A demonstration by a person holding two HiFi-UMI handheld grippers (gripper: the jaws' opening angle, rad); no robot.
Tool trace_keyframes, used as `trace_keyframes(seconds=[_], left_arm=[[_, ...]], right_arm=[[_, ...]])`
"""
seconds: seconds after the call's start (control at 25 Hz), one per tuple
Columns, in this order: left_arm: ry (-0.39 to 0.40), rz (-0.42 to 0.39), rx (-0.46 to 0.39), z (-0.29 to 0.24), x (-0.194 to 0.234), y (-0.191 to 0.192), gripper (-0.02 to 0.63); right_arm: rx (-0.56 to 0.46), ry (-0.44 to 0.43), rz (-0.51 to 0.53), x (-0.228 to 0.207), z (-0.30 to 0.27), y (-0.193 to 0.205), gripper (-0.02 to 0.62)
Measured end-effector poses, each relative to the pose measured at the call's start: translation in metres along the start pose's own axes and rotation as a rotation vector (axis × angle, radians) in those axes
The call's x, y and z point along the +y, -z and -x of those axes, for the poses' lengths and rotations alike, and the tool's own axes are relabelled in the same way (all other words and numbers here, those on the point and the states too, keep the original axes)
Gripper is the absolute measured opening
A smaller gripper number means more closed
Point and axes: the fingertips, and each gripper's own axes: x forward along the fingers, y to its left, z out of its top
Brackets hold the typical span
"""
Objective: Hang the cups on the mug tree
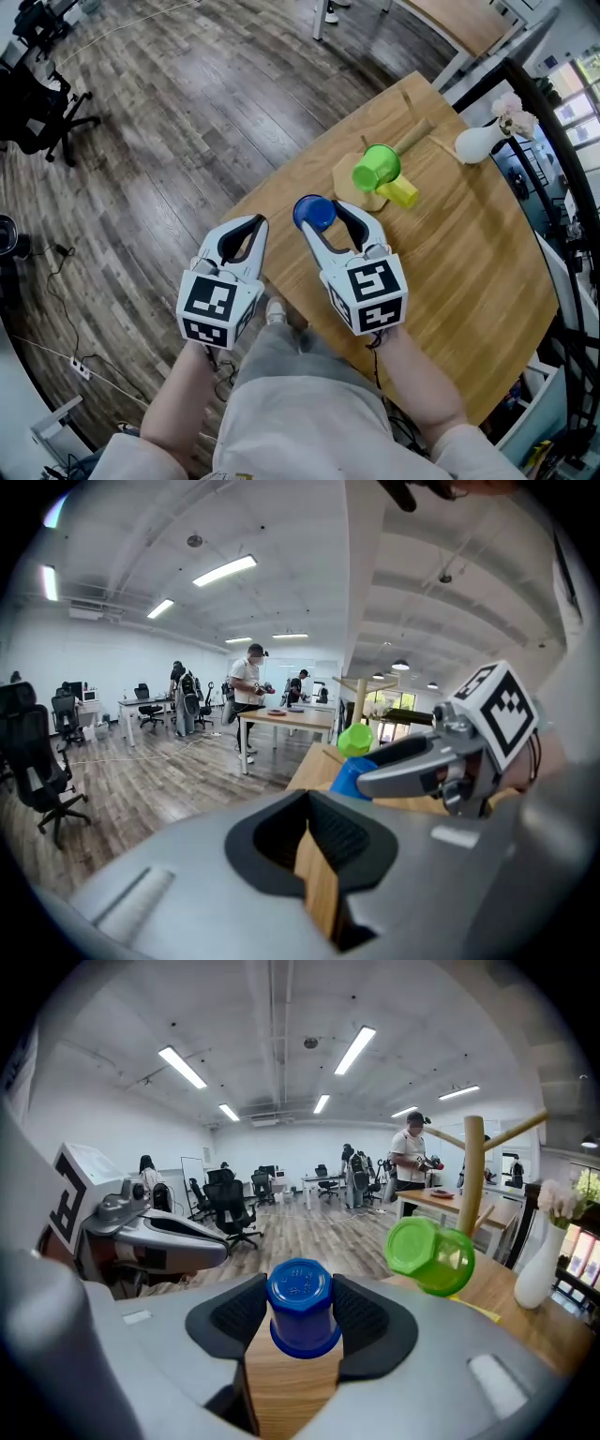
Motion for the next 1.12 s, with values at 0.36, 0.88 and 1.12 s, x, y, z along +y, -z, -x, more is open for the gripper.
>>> trace_keyframes(seconds=[0.36,0.88,1.12], left_arm=[[0.032,-0.022,-0.062,0.03,-0.039,-0.044,0.002],[0.077,-0.025,-0.146,0.06,-0.091,-0.099,0.002],[0.114,-0.065,-0.142,0.067,-0.119,-0.109,0.002]], right_arm=[[-0.053,0.021,0.036,-0.007,0.071,-0.036,0.225],[-0.137,0.123,0.047,-0.027,0.16,-0.063,0.225],[-0.17,0.15,-0.001,-0.033,0.199,-0.065,0.225]])
